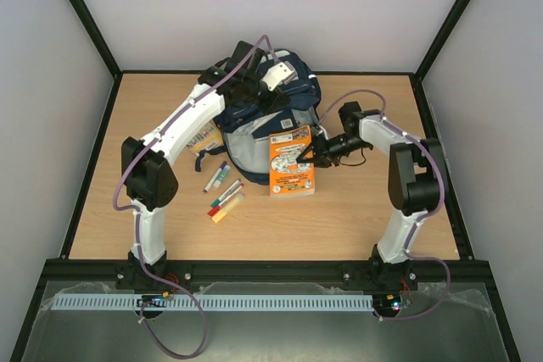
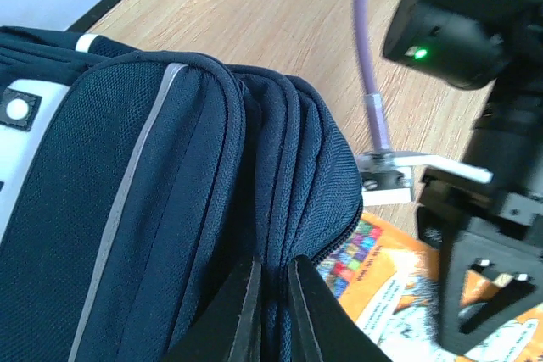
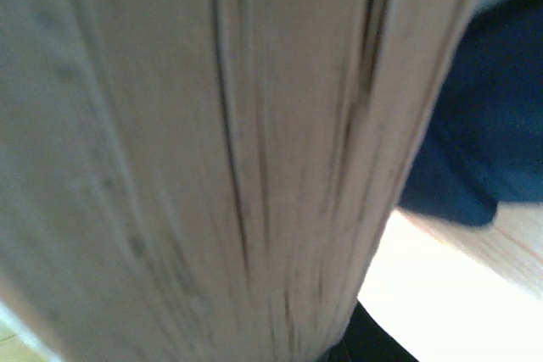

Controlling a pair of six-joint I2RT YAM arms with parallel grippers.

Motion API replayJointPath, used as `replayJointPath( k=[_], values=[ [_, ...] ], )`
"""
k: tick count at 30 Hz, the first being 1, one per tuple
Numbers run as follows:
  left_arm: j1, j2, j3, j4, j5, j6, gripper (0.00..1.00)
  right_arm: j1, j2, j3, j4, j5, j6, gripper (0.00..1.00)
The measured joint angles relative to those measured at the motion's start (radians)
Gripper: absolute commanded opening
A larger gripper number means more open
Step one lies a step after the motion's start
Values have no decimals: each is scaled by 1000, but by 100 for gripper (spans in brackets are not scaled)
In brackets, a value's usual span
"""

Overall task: Pack the student bag
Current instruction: Place the book in the student bag.

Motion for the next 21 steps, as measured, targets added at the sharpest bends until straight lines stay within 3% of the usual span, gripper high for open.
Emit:
replayJointPath(
  k=[19, 21],
  values=[
    [18, -60, -4, -45, 2, 54, 3, 72, 417, 421, 181, -52, 217, 1],
    [18, -64, -10, -49, -1, 61, 2, 74, 445, 450, 181, -43, 216, 7]
  ],
)
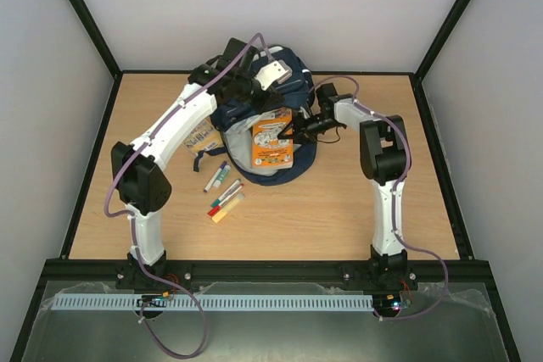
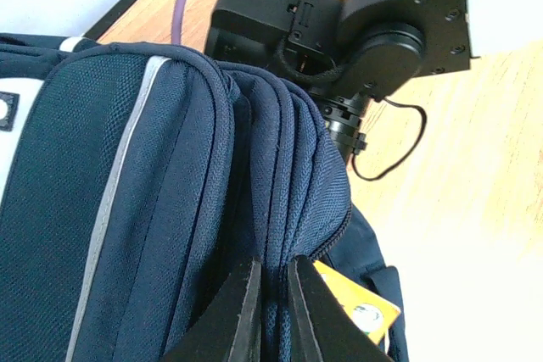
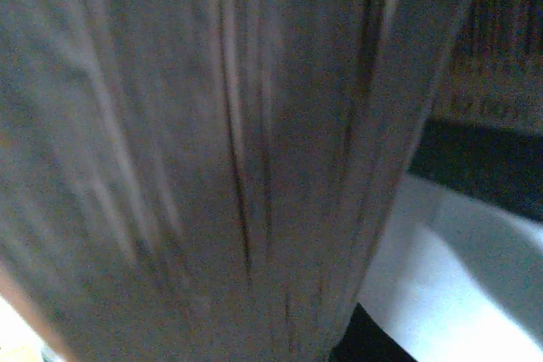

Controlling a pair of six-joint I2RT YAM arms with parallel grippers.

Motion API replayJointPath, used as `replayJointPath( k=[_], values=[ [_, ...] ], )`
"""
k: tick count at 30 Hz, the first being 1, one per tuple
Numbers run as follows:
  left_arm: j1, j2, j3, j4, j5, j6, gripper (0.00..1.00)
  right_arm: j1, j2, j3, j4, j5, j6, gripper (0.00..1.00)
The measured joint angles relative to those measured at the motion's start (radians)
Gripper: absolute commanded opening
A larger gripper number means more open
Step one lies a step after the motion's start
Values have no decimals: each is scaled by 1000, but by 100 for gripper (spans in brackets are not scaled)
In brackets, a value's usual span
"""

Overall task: Pack the student bag
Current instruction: Place the book in the student bag.

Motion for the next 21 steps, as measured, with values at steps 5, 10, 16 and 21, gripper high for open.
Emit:
replayJointPath(
  k=[5, 10, 16, 21],
  values=[
    [4, -13, -34, 0, 0, 16, 3, 11, 37, 76, -10, 51, -6, 38],
    [14, -45, -71, 2, 5, 23, 2, 23, 26, 81, -22, 158, -28, 56],
    [47, -58, -77, 3, 46, 20, 2, 23, -121, -40, -53, 289, -92, 59],
    [77, -60, -85, 2, 93, 15, 2, 25, -289, -141, -74, 351, -174, 56]
  ],
)
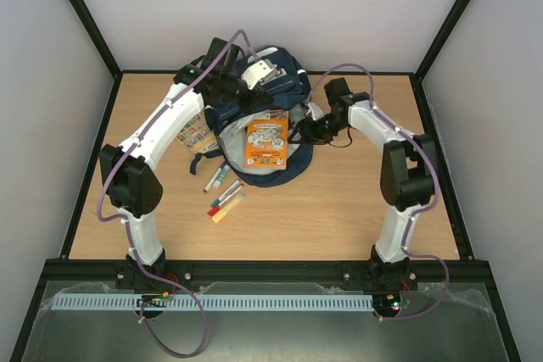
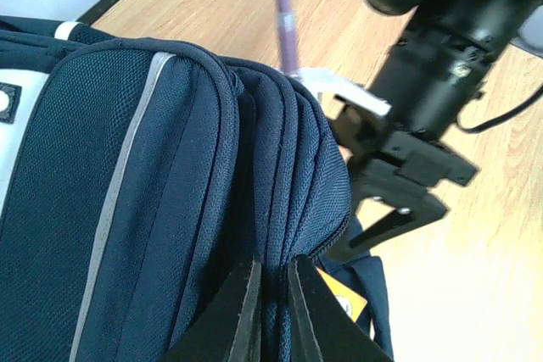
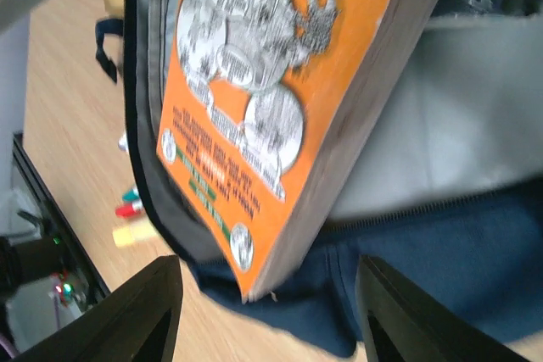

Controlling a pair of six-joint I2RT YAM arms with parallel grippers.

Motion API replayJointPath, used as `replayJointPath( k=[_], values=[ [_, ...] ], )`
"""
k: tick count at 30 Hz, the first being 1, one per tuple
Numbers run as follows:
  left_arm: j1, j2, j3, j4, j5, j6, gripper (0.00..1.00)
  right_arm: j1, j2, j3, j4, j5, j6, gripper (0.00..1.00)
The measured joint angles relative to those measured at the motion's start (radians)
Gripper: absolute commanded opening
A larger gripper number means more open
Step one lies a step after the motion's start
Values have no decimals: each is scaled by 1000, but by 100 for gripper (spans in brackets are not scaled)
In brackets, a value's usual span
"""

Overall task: Pack the student bag
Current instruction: Place the book in the student bag.

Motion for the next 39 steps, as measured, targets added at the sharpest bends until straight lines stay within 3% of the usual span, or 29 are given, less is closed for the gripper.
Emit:
replayJointPath(
  k=[6, 10, 14, 23, 30, 39],
  values=[
    [5, -5, -21, -8, 54, 6, 2, 9, -206, -202, -9, 51, -127, 44],
    [2, -5, -21, -44, 76, 46, 2, 70, -342, -304, -21, 127, -296, 30],
    [-3, -5, -21, -69, 85, 67, 3, 169, -429, -330, 3, 253, -494, 27],
    [-3, -5, -21, -81, 99, 86, 2, 336, -350, -332, 176, 539, -741, 52],
    [-3, -5, -20, -80, 102, 75, 3, 431, -275, -330, 276, 630, -849, 56],
    [-3, -5, -19, -77, 102, 56, 2, 443, -143, -273, 298, 654, -911, 59]
  ],
)
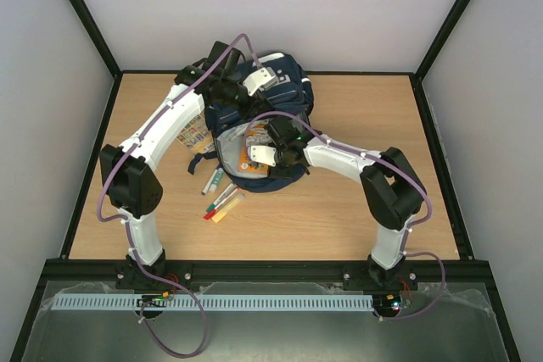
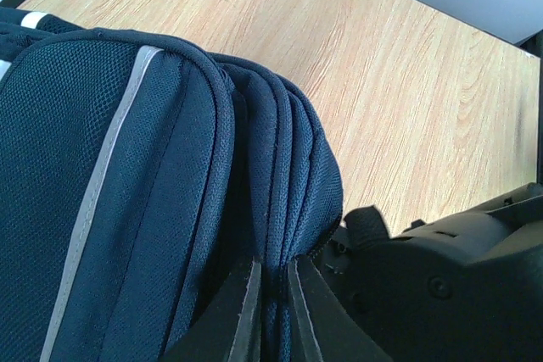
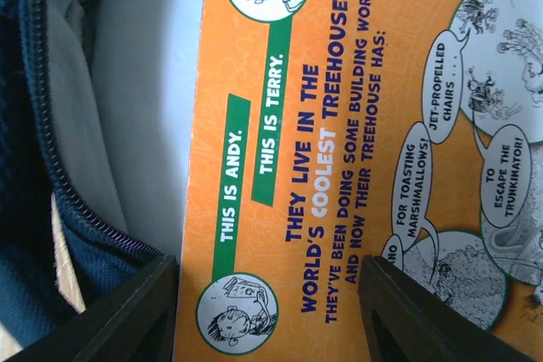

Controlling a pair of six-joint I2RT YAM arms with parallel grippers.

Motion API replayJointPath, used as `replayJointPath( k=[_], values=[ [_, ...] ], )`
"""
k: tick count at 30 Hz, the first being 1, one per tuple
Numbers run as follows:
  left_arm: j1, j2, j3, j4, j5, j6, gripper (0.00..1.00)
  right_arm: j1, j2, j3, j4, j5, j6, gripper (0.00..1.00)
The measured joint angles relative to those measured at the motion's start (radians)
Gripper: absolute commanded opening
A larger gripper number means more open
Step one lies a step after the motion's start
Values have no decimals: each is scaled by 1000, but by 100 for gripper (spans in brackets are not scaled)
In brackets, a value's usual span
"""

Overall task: Pack the student bag
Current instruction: Place the book in the student bag.

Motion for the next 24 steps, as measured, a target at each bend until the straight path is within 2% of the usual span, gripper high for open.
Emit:
replayJointPath(
  k=[9, 19, 24],
  values=[
    [2, 0, 0, 4, -2, -3, 3, 3, 91, 94, 31, 102, -14, 56],
    [20, -3, 0, 96, -43, -3, 2, -56, 174, 218, 61, 222, -10, 55],
    [21, -9, 0, 98, -46, -3, 2, -57, 167, 222, 45, 192, -14, 56]
  ],
)
